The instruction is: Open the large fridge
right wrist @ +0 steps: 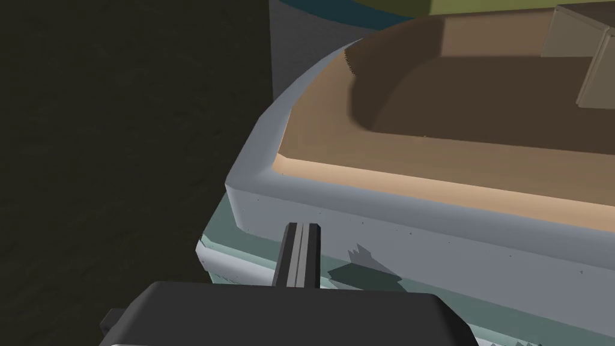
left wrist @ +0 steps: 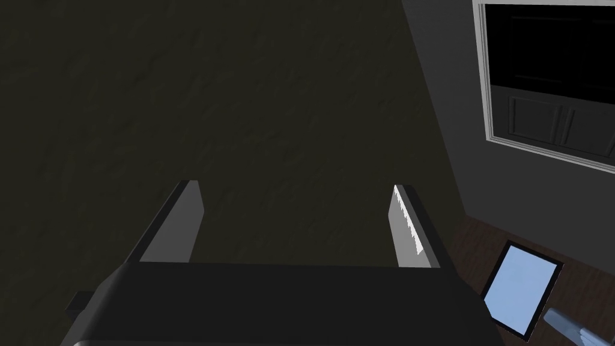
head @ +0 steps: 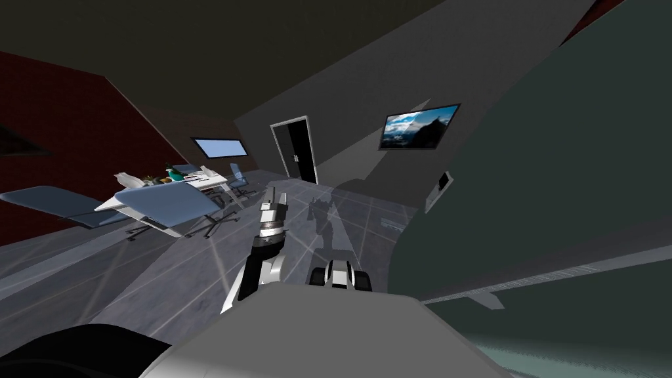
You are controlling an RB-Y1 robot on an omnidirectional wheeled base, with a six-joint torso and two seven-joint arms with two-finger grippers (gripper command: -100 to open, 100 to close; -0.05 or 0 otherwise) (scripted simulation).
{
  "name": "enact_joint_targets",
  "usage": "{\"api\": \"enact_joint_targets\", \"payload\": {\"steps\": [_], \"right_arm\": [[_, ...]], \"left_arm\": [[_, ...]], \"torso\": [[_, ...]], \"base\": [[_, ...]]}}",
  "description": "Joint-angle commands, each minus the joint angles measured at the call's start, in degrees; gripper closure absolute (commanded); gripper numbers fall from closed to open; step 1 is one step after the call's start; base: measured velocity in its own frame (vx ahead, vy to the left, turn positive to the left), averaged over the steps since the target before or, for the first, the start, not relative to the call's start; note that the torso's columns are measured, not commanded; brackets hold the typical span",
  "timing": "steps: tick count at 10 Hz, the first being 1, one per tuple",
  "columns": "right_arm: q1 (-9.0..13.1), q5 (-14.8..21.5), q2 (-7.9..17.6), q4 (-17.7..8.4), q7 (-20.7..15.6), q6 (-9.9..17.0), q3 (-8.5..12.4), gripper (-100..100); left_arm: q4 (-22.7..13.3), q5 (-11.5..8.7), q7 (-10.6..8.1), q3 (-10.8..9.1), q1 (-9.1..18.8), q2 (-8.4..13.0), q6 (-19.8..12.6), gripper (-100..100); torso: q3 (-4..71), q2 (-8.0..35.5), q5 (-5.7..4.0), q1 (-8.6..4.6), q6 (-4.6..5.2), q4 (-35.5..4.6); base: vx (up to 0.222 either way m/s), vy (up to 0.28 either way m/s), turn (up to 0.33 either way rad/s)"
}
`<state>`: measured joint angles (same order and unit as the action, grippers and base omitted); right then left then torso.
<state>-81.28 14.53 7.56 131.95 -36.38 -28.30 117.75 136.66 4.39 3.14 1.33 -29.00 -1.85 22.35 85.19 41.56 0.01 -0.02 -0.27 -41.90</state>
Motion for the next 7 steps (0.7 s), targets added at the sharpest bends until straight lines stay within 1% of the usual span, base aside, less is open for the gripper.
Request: {"api": "enact_joint_targets", "payload": {"steps": [1,2,3,5,6,7], "right_arm": [[-1.2,0.2,-1.0,0.1,-0.3,1.4,-0.3,100],[-2.0,0.3,-1.8,0.0,-0.5,2.2,-0.6,100],[-2.0,0.3,-1.8,0.0,-0.5,2.2,-0.6,100],[-3.5,0.6,-3.2,-0.1,-1.0,4.0,-1.2,100],[-3.5,0.6,-3.2,-0.1,-1.0,4.0,-1.2,100],[-4.2,0.7,-4.0,-0.2,-1.2,4.9,-1.4,100]], "left_arm": [[0.0,0.0,0.00,0.00,0.0,0.0,0.0,0],[0.0,0.0,0.00,0.00,0.0,0.0,0.0,0],[0.0,0.0,0.00,0.00,0.0,0.0,0.0,0],[0.0,0.0,0.00,0.00,0.0,0.0,0.0,0],[0.0,0.0,0.00,0.00,0.0,0.0,0.0,0],[0.0,0.0,0.00,0.00,0.0,0.0,0.0,0]], "torso": [[0.0,0.1,-0.01,-0.20,-0.02,0.0],[0.0,0.0,-0.07,-0.28,0.03,0.0],[0.0,0.0,-0.03,-0.17,0.02,0.0],[0.0,0.1,-0.06,-0.31,-0.01,0.0],[-0.1,0.1,-0.08,-0.19,0.07,-0.1],[-0.1,0.3,-0.04,-0.25,0.01,-0.1]], "base": [[0.202,0.183,-0.055],[0.244,0.228,-0.092],[0.187,0.186,-0.051],[0.204,0.203,-0.061],[0.176,0.197,-0.046],[0.163,0.213,-0.028]]}}
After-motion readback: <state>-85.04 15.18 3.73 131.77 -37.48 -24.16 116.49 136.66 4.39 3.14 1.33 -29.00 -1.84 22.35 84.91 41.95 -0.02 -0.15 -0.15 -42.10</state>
